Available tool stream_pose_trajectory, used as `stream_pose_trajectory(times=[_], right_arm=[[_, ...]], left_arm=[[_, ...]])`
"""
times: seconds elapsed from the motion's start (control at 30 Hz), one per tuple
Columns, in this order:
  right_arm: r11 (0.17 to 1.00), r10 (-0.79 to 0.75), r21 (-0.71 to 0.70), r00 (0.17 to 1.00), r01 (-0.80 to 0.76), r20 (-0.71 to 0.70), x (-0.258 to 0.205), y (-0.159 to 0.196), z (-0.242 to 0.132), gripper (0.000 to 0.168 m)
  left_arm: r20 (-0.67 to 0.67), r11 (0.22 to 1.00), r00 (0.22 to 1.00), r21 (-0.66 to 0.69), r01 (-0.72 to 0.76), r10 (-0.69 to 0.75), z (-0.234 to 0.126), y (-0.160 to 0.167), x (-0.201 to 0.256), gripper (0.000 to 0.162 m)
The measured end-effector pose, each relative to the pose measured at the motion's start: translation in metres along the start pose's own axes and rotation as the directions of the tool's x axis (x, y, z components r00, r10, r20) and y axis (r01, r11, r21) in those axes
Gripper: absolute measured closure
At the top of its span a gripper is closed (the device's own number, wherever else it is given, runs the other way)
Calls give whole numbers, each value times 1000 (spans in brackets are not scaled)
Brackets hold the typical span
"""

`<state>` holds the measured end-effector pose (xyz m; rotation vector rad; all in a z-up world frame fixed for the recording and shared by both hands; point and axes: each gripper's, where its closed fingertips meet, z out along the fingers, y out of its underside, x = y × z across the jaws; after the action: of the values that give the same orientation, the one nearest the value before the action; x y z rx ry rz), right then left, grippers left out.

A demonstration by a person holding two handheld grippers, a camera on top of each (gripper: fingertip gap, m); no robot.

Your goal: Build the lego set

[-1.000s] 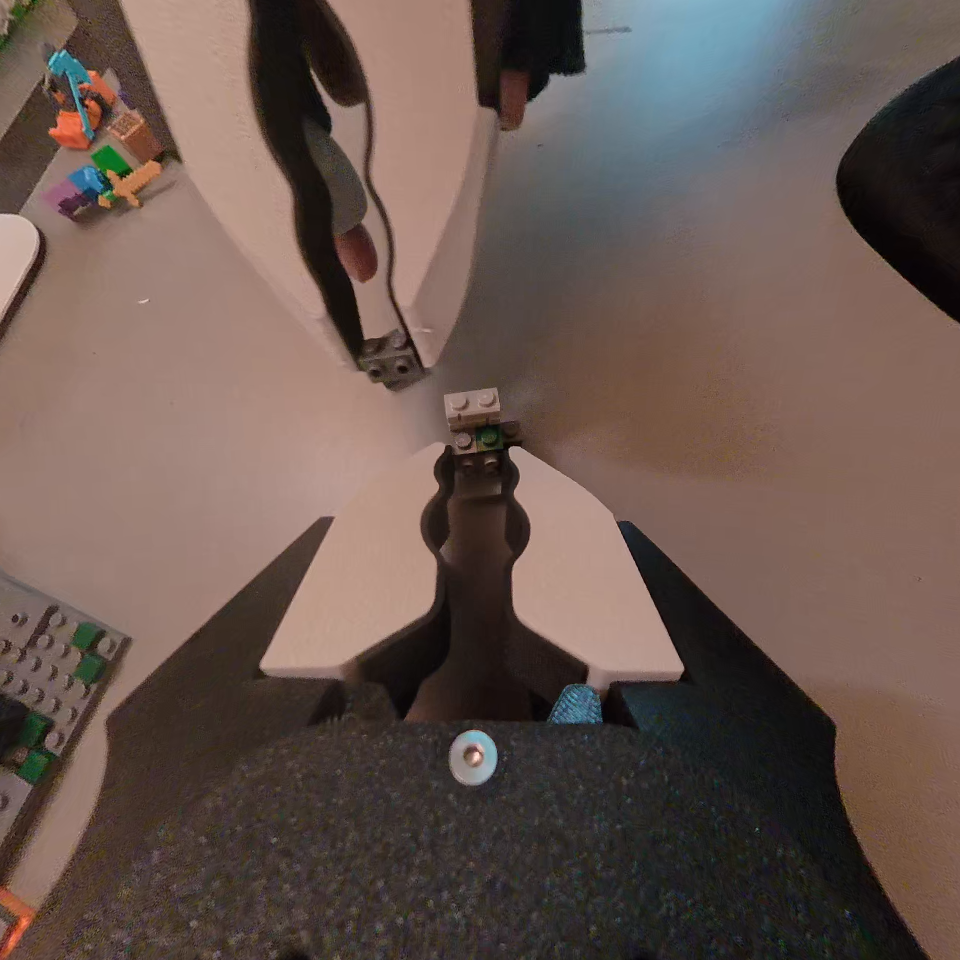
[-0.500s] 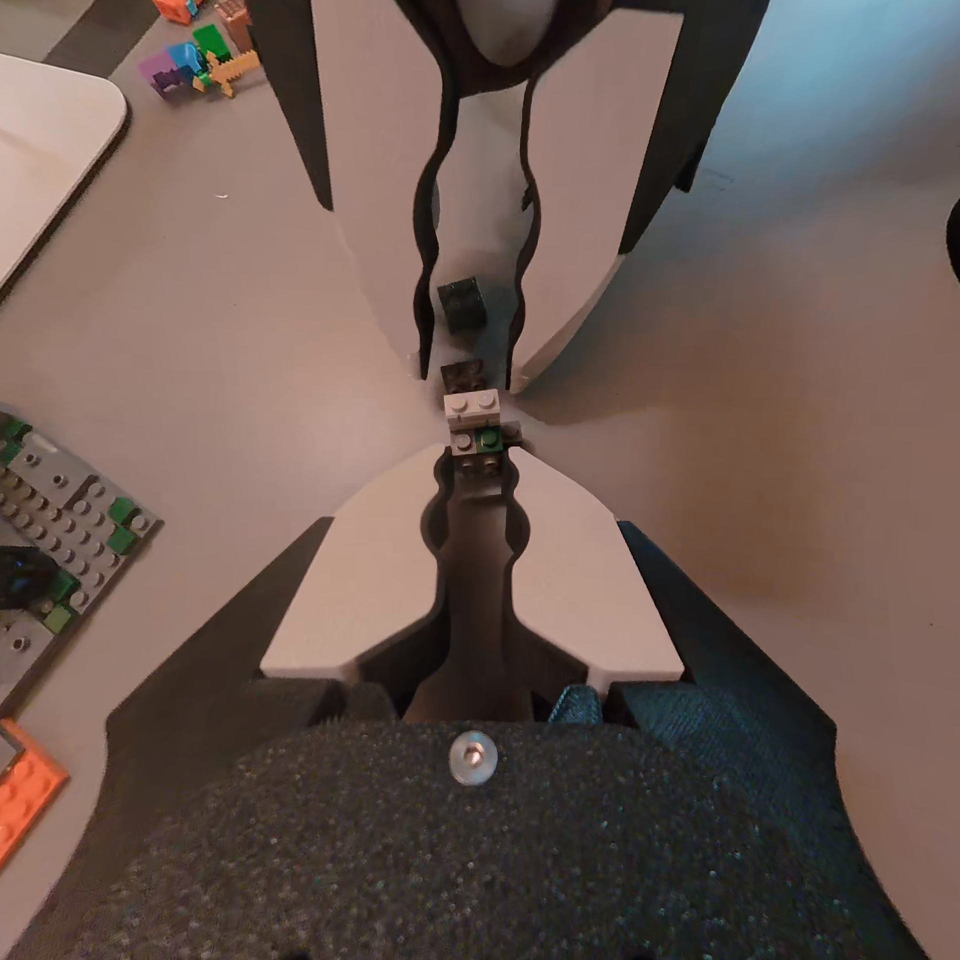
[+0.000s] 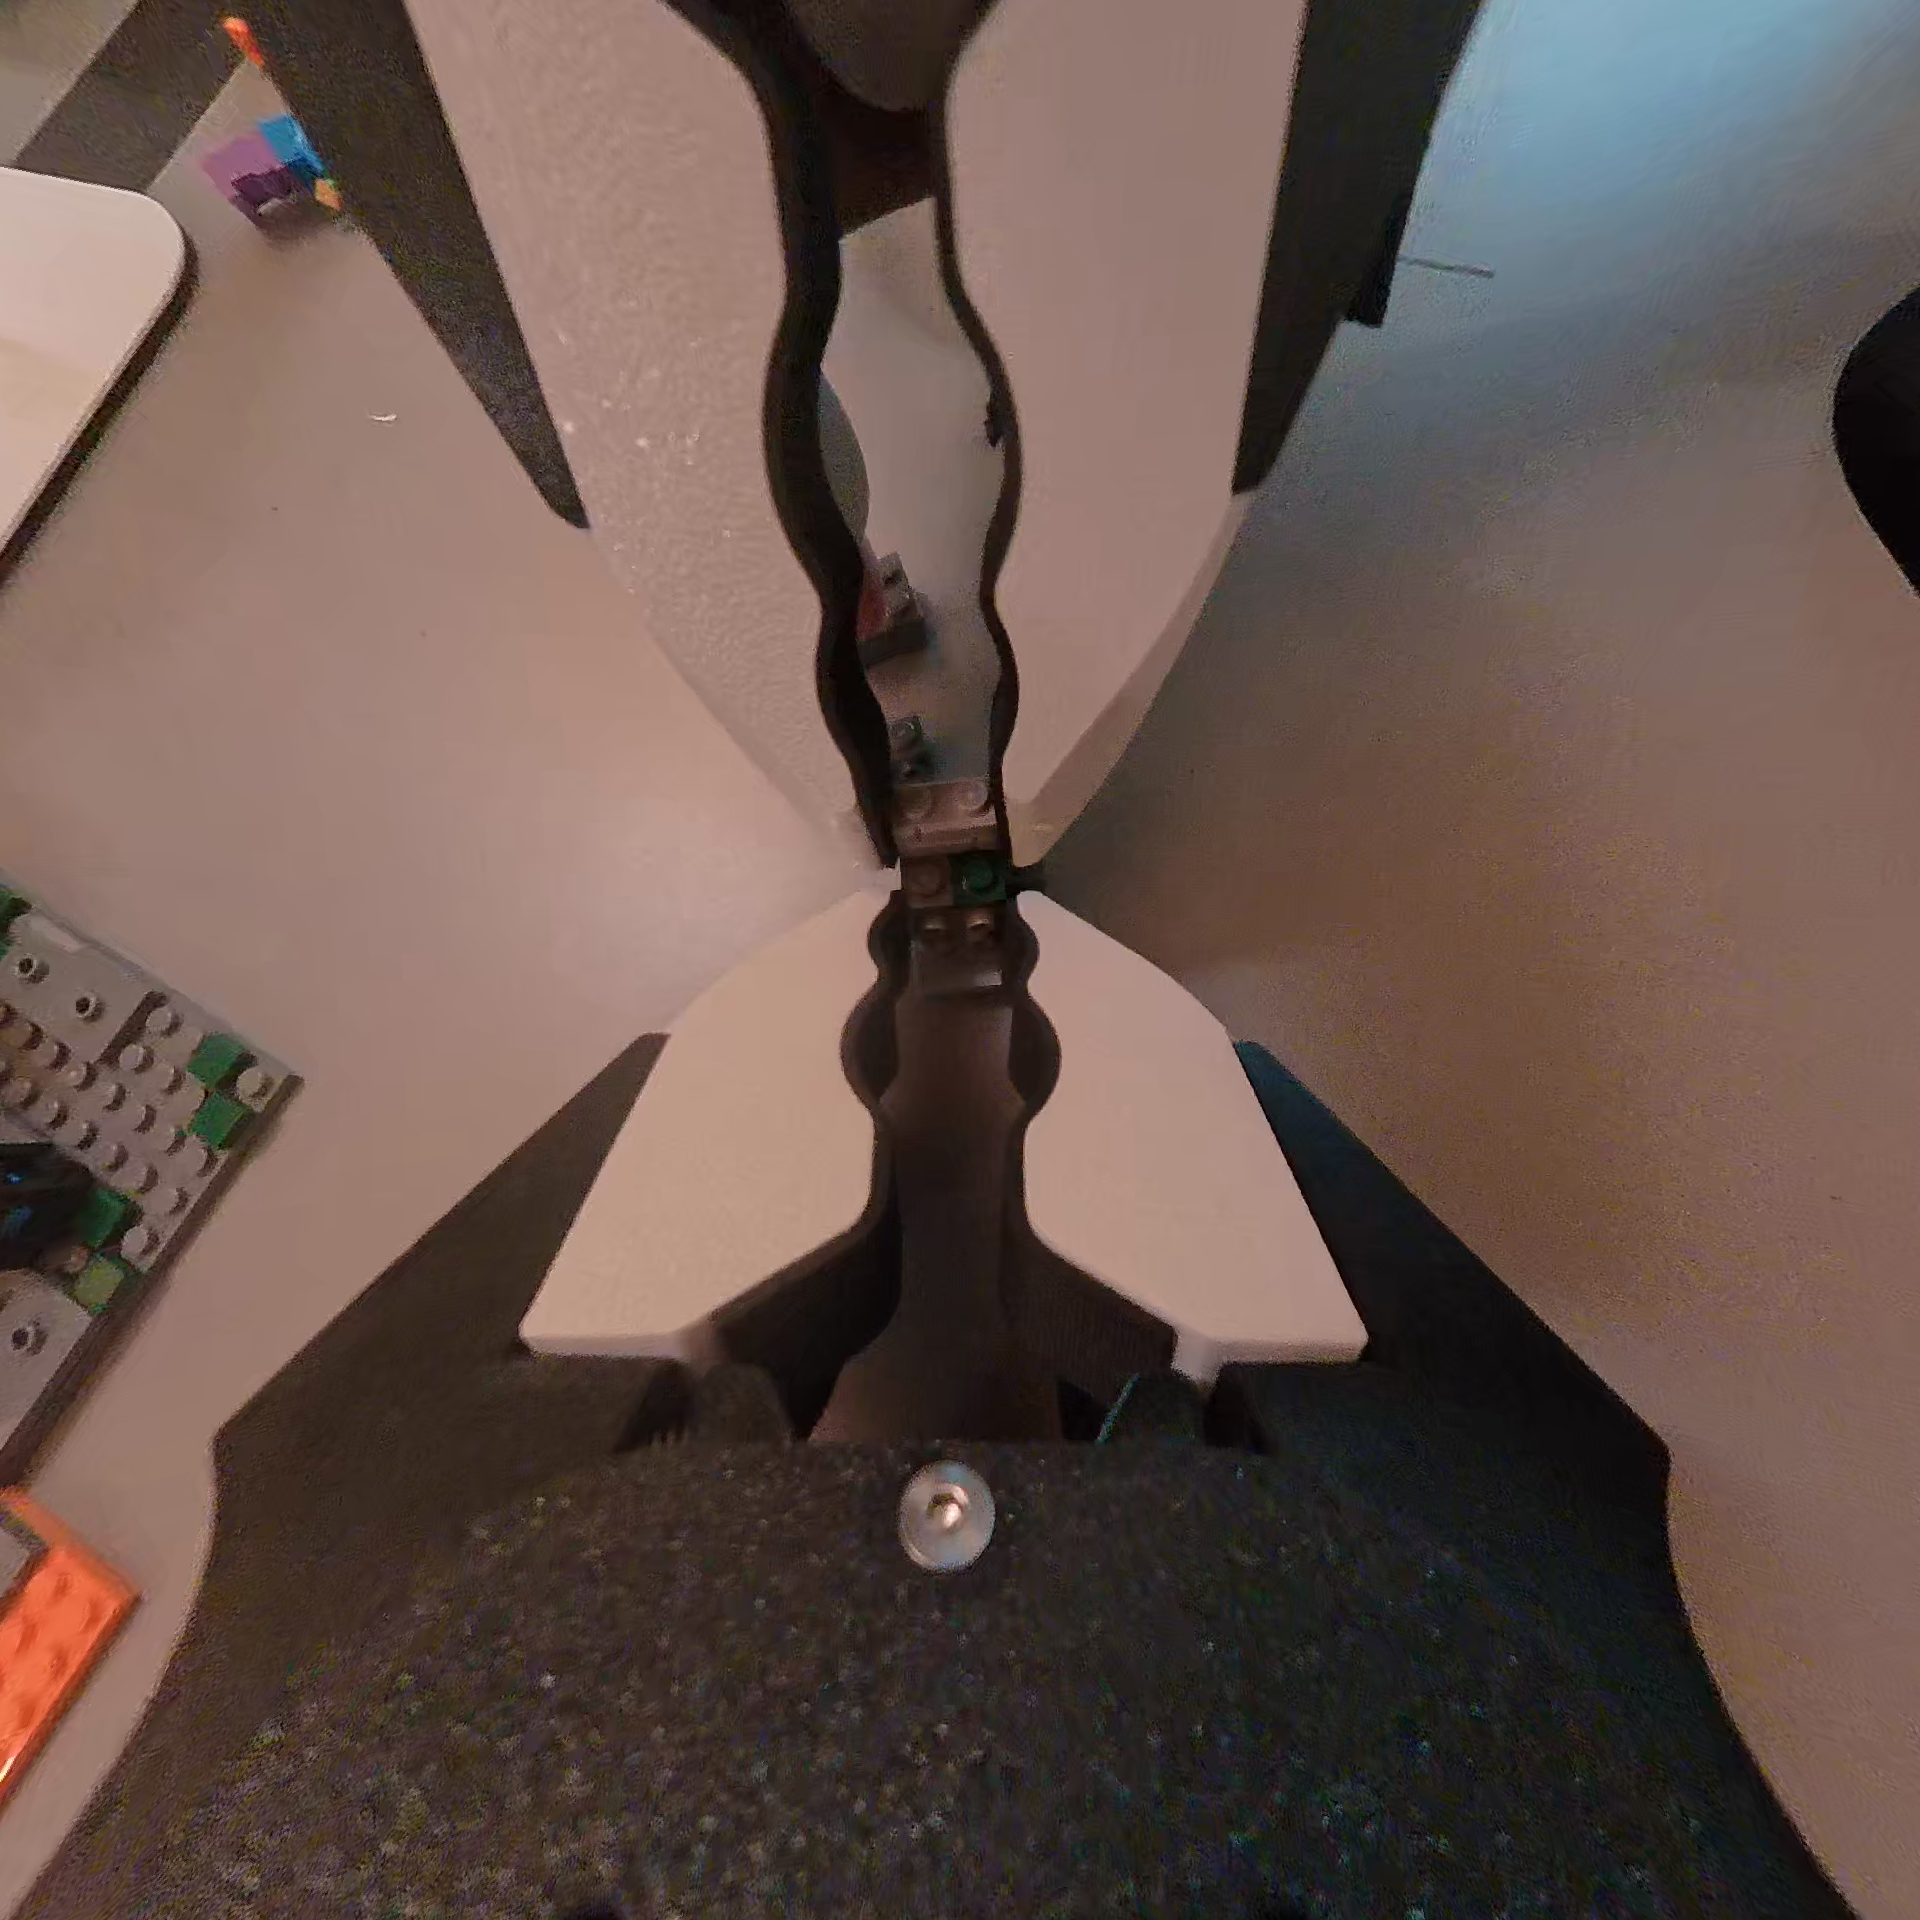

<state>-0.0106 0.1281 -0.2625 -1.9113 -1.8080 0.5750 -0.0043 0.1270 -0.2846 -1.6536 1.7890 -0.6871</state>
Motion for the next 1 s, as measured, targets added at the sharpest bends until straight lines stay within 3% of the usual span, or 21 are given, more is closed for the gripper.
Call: stream_pose_trajectory(times=[0.1, 0.2, 0.33, 0.43, 0.57, 0.7, 0.87, 1.0], right_arm=[[992, 107, 54, 987, -114, 118, -5, -1, -1, 152], [935, 248, 173, 920, -309, 304, -7, -15, -14, 152], [921, 284, 231, 947, -313, 148, 23, -11, -27, 152], [969, 230, 102, 972, -224, -49, 41, 9, -22, 152], [982, 178, -42, 979, -183, -97, 45, 21, -3, 150], [984, 149, -87, 984, -158, -97, 47, 25, 6, 146], [987, 150, -45, 979, -157, -140, 46, 20, -13, 140], [985, 98, -116, 970, -126, -222, 27, 40, -25, 140]], left_arm=[[-24, 1000, 1000, 3, -9, 10, 0, 0, 4, 145], [-9, 999, 999, 4, -43, 43, 0, 0, 5, 145], [-25, 1000, 1000, 12, -3, 3, -2, 0, 5, 145], [-12, 999, 999, 18, 30, -30, -1, 0, 2, 145], [-13, 997, 997, 23, 72, -72, -1, -1, 1, 145], [5, 997, 997, 26, 78, -79, -2, 0, -1, 145], [11, 996, 997, 26, 82, -82, -2, 0, -1, 145], [14, 995, 996, 28, 92, -92, -3, 1, -3, 145]])
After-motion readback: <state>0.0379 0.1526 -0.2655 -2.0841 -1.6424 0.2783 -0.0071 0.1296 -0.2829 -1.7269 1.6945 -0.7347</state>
